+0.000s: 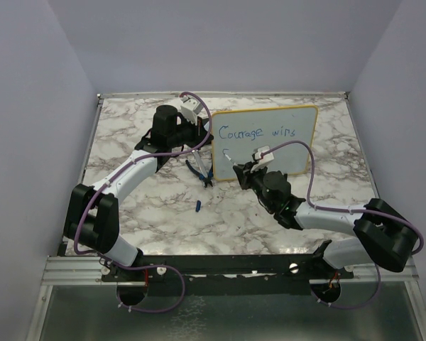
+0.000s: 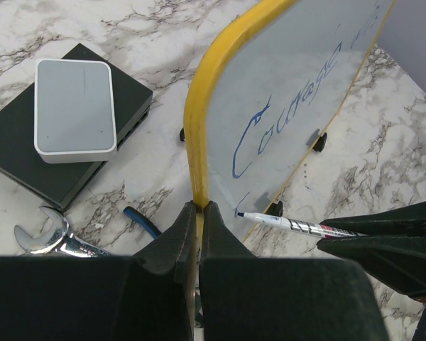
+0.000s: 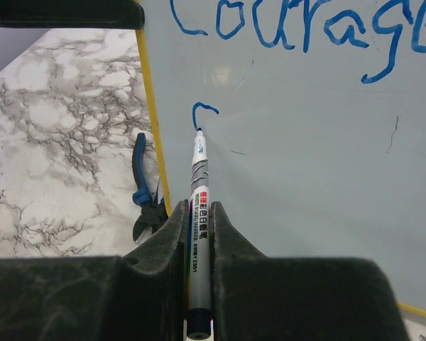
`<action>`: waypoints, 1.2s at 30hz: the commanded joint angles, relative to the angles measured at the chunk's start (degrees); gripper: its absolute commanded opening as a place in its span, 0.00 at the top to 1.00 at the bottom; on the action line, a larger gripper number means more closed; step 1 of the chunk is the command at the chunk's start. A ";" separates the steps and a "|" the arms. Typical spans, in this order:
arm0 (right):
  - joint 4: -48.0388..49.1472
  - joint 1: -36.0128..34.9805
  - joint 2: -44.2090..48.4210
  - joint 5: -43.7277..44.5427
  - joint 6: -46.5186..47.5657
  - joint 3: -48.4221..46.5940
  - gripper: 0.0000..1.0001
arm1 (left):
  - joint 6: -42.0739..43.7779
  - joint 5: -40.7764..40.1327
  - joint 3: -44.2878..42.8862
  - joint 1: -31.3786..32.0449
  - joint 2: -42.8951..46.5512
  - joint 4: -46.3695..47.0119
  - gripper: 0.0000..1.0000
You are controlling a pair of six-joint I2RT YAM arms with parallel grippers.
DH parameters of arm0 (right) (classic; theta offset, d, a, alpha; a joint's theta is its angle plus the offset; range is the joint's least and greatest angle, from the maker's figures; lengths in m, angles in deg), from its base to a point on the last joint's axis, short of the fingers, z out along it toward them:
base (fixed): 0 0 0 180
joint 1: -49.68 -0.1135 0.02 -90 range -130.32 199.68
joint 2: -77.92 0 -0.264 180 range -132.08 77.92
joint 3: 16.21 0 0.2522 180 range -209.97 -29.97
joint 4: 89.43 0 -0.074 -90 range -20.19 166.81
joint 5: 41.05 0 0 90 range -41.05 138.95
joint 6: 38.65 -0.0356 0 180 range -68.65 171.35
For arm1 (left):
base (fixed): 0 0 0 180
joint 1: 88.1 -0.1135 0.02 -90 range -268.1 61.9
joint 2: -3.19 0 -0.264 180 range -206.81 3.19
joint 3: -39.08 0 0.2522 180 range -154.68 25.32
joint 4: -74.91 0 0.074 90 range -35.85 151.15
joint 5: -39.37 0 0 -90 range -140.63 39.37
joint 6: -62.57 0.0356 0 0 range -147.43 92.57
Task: Write a sentence on the whiteboard
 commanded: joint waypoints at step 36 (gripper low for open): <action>-0.11 0.32 0.73 4.95 2.10 0.30 0.99 | 0.80 1.09 -0.34 1.02 0.86 -1.57 1.00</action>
